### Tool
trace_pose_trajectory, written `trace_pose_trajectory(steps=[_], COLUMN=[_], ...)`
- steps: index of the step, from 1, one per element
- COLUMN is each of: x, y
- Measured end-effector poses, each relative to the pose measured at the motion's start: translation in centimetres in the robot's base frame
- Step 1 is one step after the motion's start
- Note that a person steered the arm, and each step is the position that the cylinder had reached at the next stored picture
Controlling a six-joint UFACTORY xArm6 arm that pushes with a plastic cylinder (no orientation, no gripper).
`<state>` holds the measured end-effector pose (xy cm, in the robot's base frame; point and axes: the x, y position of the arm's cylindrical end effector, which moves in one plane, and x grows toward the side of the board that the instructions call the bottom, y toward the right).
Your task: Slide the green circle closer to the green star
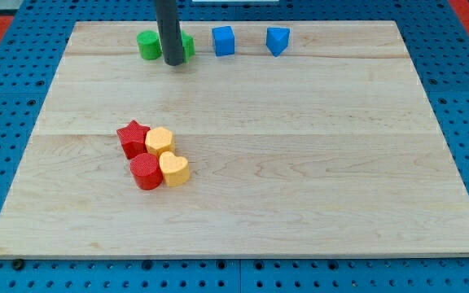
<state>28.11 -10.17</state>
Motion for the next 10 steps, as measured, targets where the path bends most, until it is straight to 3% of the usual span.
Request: trace_pose_trajectory(steps=[1,2,4,10], x=[-1.7,0.4,0.4,-1.1], y=[-0.3,0.1,-6.3,-4.5])
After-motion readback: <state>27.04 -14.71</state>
